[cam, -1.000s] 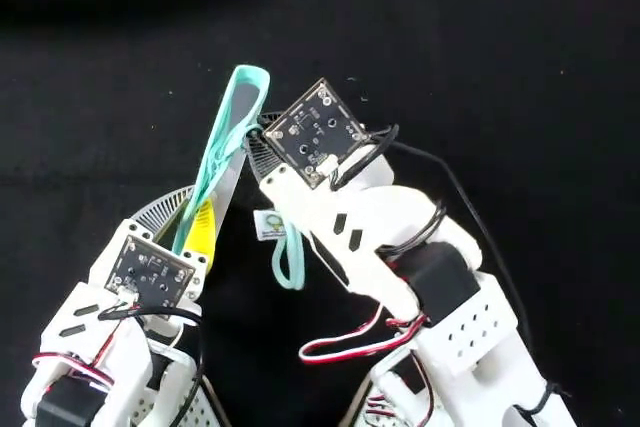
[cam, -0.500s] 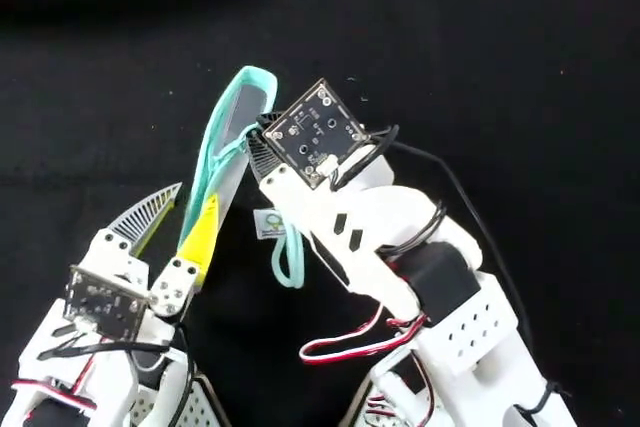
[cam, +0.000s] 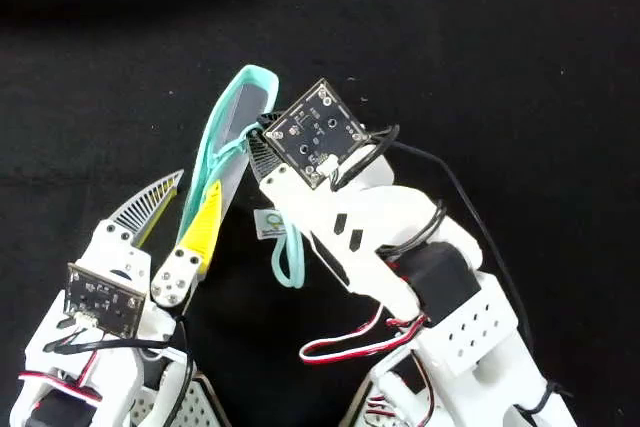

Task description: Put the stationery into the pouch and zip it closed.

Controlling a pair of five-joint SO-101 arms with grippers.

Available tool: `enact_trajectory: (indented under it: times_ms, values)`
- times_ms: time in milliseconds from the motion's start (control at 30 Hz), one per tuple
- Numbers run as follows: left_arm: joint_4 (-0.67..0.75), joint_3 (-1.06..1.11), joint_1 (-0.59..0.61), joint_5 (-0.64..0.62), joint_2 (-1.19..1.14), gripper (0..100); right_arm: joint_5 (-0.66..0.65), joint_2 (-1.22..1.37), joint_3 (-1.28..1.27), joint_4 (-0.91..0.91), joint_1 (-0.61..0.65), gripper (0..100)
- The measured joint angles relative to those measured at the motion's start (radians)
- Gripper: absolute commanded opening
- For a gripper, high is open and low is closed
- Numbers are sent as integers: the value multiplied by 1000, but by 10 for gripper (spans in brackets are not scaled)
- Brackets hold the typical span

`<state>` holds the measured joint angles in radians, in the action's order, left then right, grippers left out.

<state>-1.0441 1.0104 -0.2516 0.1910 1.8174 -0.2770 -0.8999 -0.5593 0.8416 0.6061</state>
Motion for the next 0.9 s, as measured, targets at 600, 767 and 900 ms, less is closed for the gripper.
enact_trajectory:
  times_ms: [600,767,900]
  values:
    - [3,43,0,0,-2,30,2,0,0,0,0,12]
    - [-2,43,0,0,-2,30,2,0,0,-28,0,12]
    - [-23,41,-17,0,0,29,-2,0,0,-81,0,12]
